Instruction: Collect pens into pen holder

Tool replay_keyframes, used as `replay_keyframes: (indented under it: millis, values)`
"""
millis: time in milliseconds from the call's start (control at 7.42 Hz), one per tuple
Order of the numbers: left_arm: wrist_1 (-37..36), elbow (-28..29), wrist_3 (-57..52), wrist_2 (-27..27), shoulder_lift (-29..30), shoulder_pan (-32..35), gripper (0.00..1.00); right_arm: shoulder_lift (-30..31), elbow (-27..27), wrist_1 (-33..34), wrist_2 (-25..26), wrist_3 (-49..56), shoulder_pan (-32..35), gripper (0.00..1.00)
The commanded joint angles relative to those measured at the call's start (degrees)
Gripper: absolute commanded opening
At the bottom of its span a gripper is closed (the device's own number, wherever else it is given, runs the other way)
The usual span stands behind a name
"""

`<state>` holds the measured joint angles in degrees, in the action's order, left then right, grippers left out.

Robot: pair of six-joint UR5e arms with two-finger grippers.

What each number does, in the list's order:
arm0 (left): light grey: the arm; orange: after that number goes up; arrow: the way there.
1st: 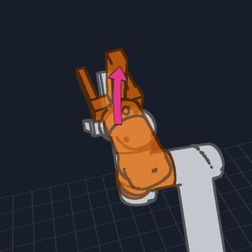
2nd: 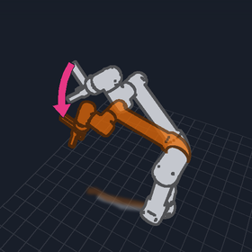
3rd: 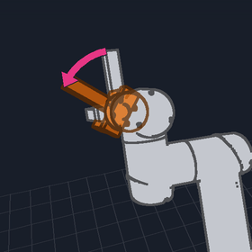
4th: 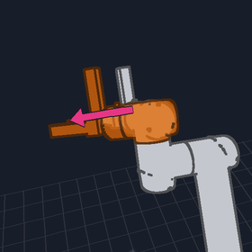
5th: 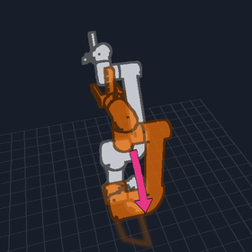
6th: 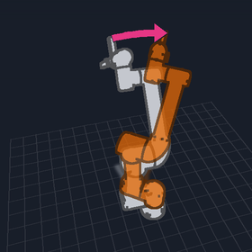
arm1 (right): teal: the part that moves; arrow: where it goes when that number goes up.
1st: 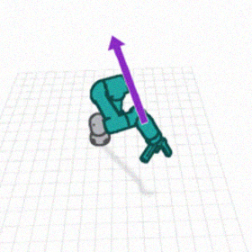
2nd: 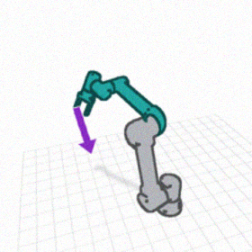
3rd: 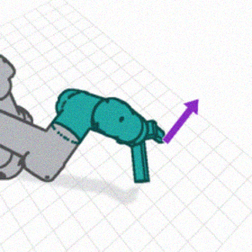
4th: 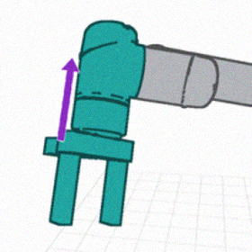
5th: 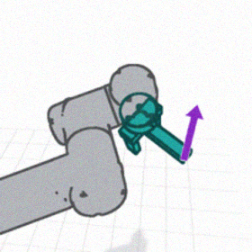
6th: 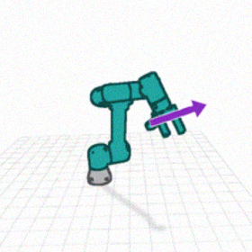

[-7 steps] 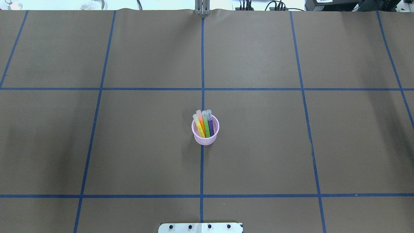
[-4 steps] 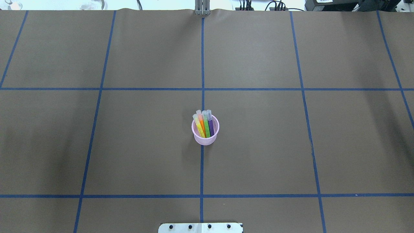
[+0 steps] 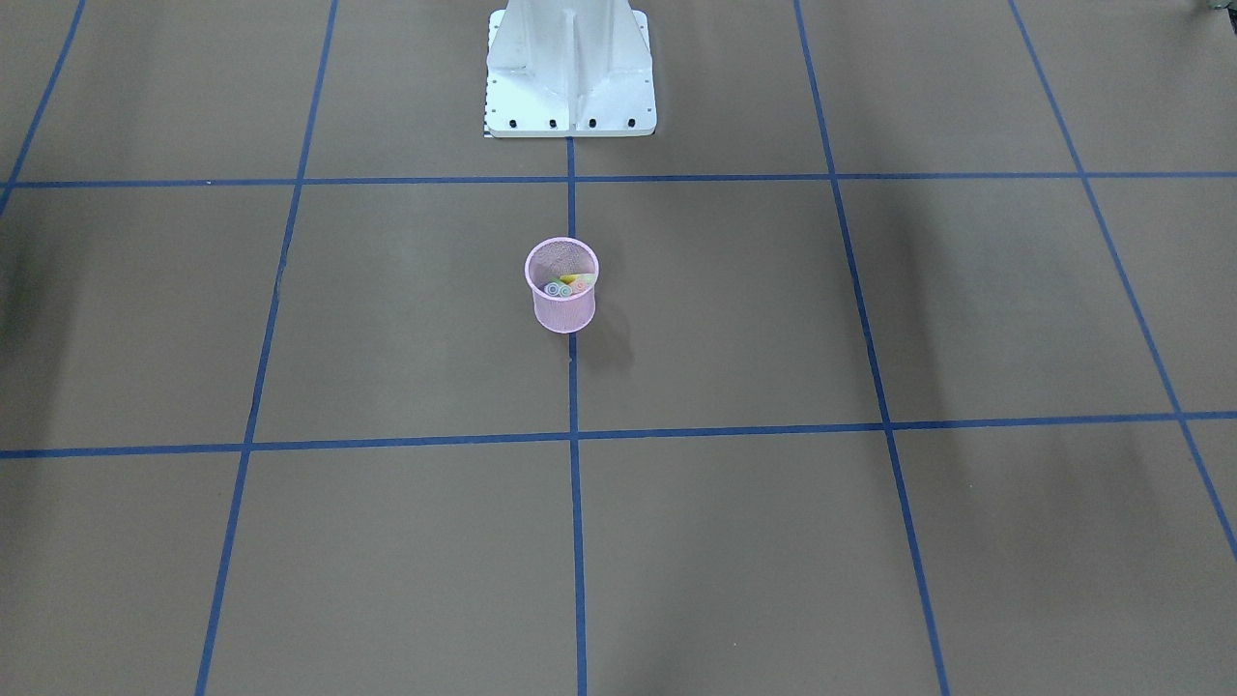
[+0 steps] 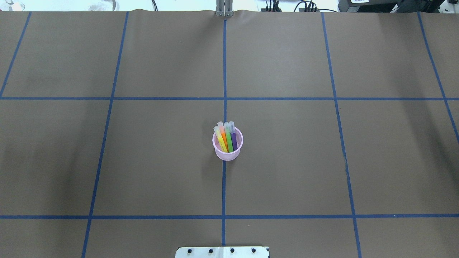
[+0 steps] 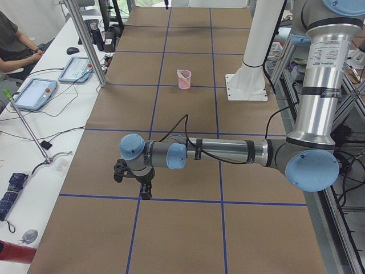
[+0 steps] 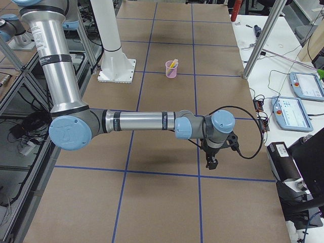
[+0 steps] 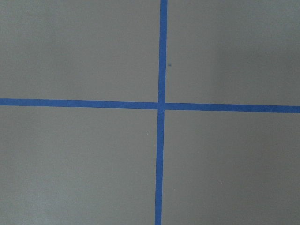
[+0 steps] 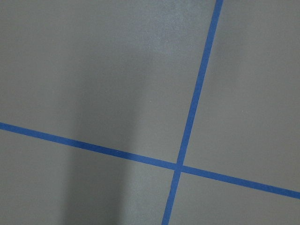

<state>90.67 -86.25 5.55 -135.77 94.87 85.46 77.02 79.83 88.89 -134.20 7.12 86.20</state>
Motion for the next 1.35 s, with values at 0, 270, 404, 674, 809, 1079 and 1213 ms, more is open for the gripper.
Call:
replay_keyframes:
  millis: [0,270,404,674,809,1079,1213]
  values:
    - [4.04,0.37,-0.37,0.59,-2.05,0.06,1.00,0.85,0.41,-0.55,0.16,-0.09,0.11,1.00]
    - [5.13,0.73,0.07,0.16,-2.06,0.06,1.00,0.94,0.33,-0.64,0.43,-0.71,0.02,1.00]
    - [5.13,0.64,0.07,0.15,-1.97,0.06,1.00,0.94,0.33,-0.64,0.43,-0.88,0.02,1.00]
    - [5.13,0.82,0.16,0.24,-1.80,-0.03,1.00,1.03,0.33,-0.73,0.52,-0.80,0.02,1.00]
    - [5.13,0.64,0.16,0.24,-1.80,-0.03,1.00,1.12,0.33,-0.73,0.52,-0.80,0.02,1.00]
    - [5.13,0.73,-0.28,0.50,-1.36,-0.03,1.00,1.20,0.15,-0.73,0.78,-0.80,0.02,1.00]
    - [5.13,0.64,-0.28,0.50,-1.27,-0.03,1.00,1.20,0.15,-0.73,0.78,-0.80,0.02,1.00]
